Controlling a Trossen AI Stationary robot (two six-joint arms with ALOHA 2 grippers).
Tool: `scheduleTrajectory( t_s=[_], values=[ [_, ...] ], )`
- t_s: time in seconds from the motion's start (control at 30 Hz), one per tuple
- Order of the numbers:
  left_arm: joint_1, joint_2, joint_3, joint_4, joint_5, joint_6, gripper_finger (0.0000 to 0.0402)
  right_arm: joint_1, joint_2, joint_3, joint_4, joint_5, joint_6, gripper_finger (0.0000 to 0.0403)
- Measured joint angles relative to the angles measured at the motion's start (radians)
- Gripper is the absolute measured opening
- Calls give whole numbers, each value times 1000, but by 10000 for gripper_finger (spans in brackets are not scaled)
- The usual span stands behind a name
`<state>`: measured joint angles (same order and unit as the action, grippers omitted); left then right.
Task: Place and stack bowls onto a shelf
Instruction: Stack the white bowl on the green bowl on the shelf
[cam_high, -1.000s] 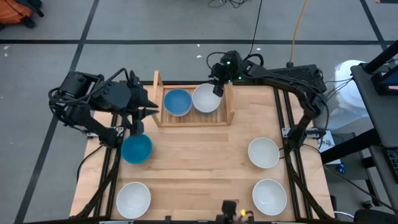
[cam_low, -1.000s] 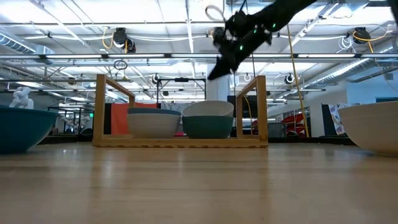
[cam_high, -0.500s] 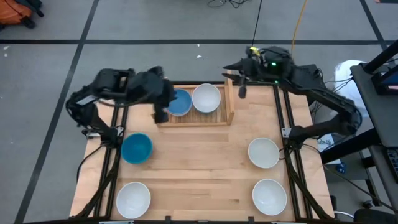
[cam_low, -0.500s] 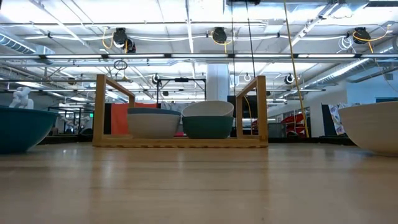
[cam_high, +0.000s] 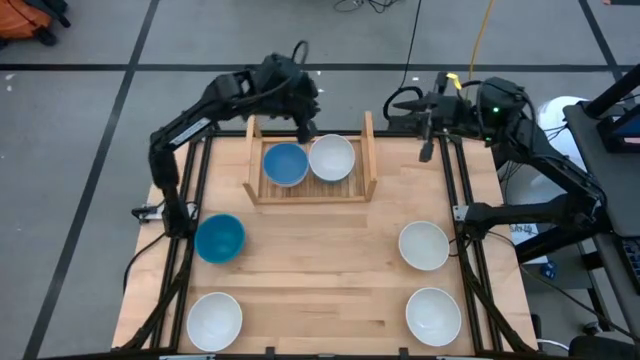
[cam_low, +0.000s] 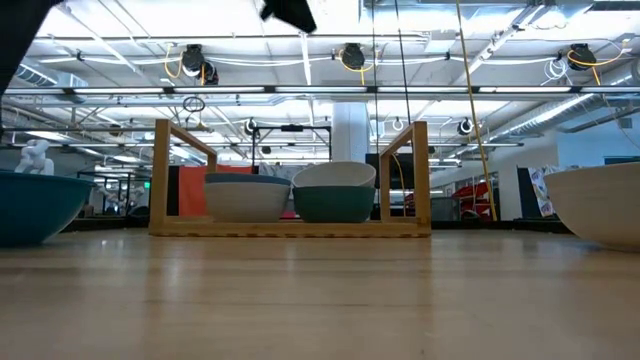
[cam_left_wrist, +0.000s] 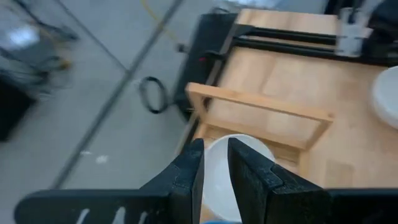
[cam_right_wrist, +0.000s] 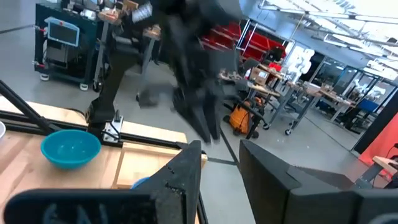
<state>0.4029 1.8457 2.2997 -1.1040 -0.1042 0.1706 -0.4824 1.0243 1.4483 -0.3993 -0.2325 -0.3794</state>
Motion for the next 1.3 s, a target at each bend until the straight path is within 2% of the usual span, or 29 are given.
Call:
scheduleTrajectory(
  t_s=[0.1, 0.2, 0.6, 0.7, 0.8, 0.97, 1.3],
  values=[
    [51, 57, 0, 52, 161, 0, 79, 0, -12, 0, -2, 0, 0, 102],
    [80, 118, 0, 111, 218, -6, 79, 0, -16, 0, -8, 0, 0, 102],
    [103, 326, -1, 177, 227, -42, 79, 0, -16, 0, -62, 0, -9, 102],
    [102, 357, -1, 170, 203, -38, 79, 0, -16, 0, -65, 1, -11, 102],
    [97, 379, -1, 164, 162, -22, 79, 0, -16, 0, -66, 1, -28, 102],
    [100, 396, -8, 166, 155, -15, 79, 0, -16, 1, -67, 1, -36, 102],
    [114, 394, -119, 197, 129, -32, 79, 0, -16, 1, -67, 1, -78, 102]
  ],
)
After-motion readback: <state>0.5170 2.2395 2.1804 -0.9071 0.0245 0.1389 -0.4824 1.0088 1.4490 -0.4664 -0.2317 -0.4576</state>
